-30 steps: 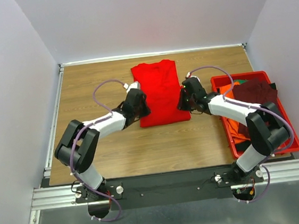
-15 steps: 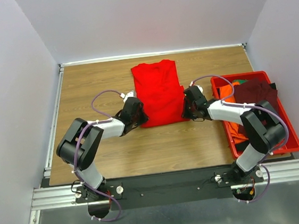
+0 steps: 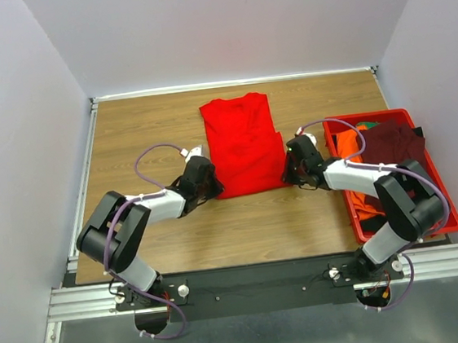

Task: Fold and stack the t-shirts
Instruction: Fold the tshirt

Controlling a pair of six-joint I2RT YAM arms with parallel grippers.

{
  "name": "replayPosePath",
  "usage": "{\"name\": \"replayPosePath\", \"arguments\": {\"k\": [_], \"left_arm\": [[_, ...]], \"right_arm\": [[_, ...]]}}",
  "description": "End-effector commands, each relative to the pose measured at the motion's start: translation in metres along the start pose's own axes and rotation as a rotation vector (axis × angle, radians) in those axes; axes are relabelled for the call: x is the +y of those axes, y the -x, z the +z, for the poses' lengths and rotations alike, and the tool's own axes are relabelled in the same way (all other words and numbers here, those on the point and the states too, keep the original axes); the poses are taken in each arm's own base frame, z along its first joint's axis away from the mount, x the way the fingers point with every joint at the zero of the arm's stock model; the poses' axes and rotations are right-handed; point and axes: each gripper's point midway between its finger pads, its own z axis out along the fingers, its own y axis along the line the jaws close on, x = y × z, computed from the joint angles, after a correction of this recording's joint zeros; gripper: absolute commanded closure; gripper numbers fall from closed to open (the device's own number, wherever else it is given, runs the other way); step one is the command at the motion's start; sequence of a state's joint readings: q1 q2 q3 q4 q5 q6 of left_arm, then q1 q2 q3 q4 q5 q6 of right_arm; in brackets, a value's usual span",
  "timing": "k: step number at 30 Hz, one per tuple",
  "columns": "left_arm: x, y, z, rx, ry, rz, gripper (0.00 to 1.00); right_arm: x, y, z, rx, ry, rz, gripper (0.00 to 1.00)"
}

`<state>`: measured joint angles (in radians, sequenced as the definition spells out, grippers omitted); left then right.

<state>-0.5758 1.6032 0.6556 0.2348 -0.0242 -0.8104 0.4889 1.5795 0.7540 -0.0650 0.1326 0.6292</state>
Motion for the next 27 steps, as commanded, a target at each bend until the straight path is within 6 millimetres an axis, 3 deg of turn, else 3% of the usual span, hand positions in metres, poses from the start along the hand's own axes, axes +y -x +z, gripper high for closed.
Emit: {"name": "replayPosePath", "arguments": {"k": [1,10,22,27], "left_arm": [[0.020,-0.019,-0.006,0.059,0.041,0.030,1.00],[0.016,-0.042,-0.021,0.116,0.015,0.034,1.00],[0.004,-0.124,-0.075,0.298,-0.010,-0.001,1.00],[0.006,-0.141,-0.097,0.347,-0.011,-0.016,1.00]], "right_arm": [[-0.040,-0.048,-0.005,0.141,-0.116,-0.016,0.68],[-0.032,-0.074,-0.029,0.206,-0.003,0.028,0.68],[-0.032,-0.139,-0.089,0.421,0.126,0.107,0.68],[-0.036,-0.166,-0.110,0.509,0.141,0.126,0.68]]}}
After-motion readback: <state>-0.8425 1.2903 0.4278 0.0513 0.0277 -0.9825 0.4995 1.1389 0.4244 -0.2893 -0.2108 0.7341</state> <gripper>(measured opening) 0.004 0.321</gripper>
